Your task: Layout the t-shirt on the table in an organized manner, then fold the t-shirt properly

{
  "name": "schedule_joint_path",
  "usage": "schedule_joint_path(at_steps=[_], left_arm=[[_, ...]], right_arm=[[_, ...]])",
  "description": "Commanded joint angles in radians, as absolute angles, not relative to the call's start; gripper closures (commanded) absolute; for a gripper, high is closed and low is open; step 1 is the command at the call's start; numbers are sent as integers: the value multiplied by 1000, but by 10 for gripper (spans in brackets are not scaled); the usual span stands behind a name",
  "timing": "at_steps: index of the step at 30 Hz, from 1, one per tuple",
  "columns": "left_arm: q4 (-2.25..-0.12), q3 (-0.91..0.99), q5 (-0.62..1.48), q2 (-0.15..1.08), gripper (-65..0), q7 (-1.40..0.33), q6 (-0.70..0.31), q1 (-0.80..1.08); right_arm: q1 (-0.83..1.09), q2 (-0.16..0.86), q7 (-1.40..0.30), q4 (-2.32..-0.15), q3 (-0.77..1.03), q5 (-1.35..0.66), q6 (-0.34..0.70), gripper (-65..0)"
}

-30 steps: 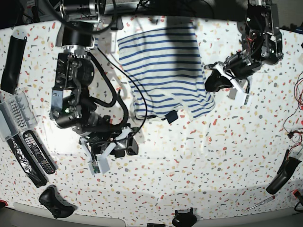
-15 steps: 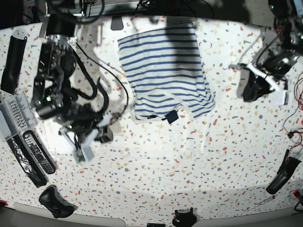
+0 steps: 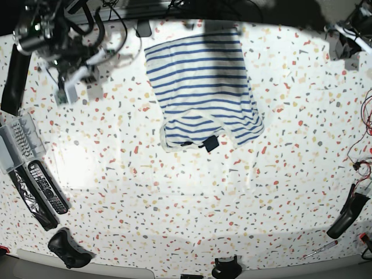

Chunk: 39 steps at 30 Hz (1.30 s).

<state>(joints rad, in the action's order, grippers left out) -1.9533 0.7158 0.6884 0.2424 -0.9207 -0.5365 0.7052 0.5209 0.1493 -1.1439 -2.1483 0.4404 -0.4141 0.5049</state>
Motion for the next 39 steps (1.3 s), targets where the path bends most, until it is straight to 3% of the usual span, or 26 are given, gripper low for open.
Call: schedule_joint_path(at_steps=[1,8,13,20,25,30,35,39], left_arm=[[-1969,727,696,250,0,-939,-558,737],[-1969,727,700,247,0,-1002,-575,920],[-1913,725,701,247,0,-1074,-651,970],[-1481,725,707,247,0,-955,-696,871],[-1109,723,689,259,0,-936,-698,723],[-853,619,418,281,0,-655,-698,641],[-737,414,266,266,0,-379,-698,590],[-668,300,156,201,0,-262,-495,511]], right_arm=[[572,148,-1128,-2168,463,-426,522,0],[889,47,-1128,-2152,550,-475,603,0],[945,23,-1129,-1991,548,-473,603,0],[839,113,-1131,-1527,496,-464,655,0],[706,220,-1132,-1184,398,-463,592,0],[577,289,-1018,-928,255,-361,564,0],[478,299,-734,-791,121,-230,564,0],[417,287,-542,-728,30,-149,560,0]])
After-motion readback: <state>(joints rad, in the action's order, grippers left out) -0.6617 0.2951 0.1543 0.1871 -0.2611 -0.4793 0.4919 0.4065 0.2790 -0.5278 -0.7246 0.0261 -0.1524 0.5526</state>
